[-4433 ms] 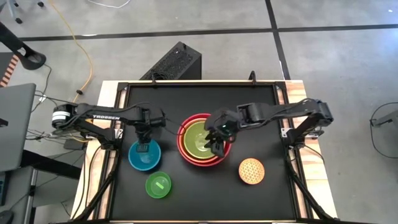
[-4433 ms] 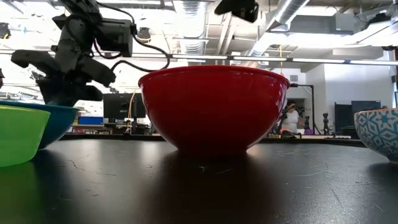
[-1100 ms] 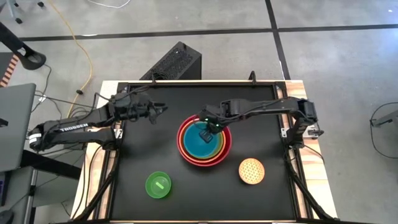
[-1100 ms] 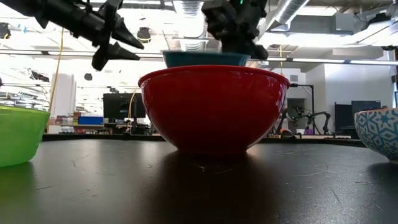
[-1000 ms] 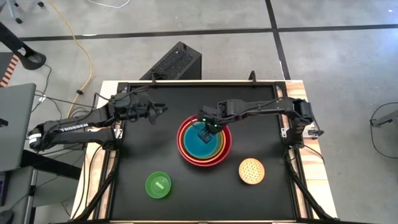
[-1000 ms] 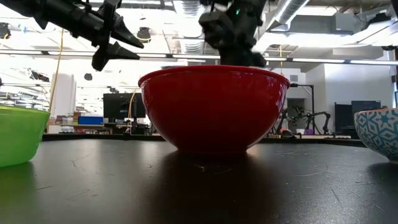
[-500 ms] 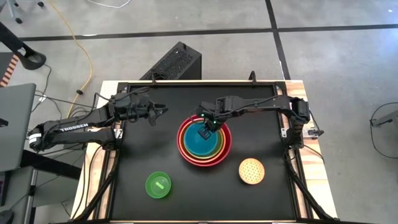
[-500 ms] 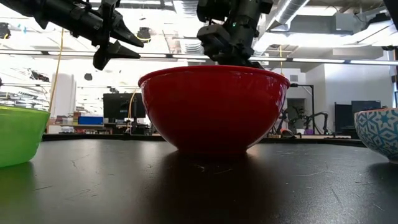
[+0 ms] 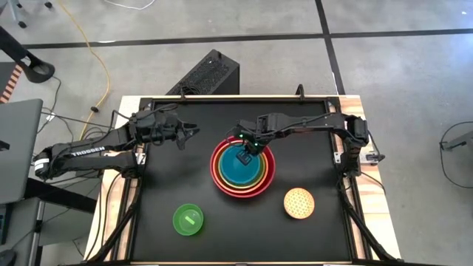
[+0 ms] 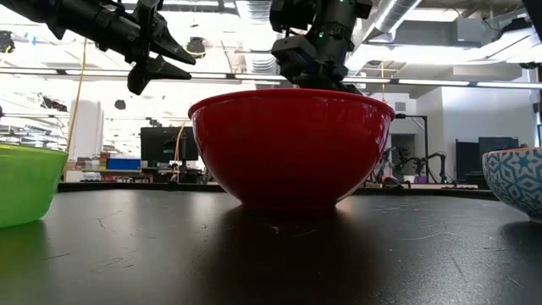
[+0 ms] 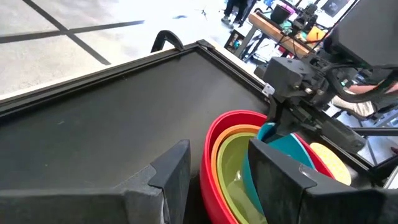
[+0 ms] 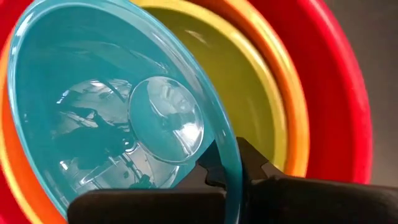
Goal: Nest bowls inside each other
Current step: Stack the blue bowl on top of the light green bowl
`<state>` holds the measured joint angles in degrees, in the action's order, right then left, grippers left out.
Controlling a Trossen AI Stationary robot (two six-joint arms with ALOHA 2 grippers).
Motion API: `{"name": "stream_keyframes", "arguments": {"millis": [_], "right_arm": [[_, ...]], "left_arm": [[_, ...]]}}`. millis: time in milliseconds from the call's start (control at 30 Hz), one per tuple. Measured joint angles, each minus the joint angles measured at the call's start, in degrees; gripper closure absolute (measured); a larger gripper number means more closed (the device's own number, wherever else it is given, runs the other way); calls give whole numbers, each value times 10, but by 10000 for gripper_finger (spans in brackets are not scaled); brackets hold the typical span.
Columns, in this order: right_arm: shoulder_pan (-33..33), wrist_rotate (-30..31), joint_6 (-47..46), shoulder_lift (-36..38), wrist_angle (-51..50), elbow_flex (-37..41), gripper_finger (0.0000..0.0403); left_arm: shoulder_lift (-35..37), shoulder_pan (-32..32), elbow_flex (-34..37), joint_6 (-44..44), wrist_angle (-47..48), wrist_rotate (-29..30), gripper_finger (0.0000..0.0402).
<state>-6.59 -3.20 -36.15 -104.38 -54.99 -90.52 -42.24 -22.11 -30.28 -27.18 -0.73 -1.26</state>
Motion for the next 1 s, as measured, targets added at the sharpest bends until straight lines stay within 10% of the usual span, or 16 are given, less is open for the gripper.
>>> {"name": "stream_keyframes", "arguments": {"millis": [700, 1000], "right_arm": [[2, 1, 2, -38, 2, 0, 393], [1, 2, -6, -39, 1, 0, 334]], "left_arm": [[0, 0, 0, 12, 3, 0, 251], [0, 0, 0, 12, 3, 0, 251]]}}
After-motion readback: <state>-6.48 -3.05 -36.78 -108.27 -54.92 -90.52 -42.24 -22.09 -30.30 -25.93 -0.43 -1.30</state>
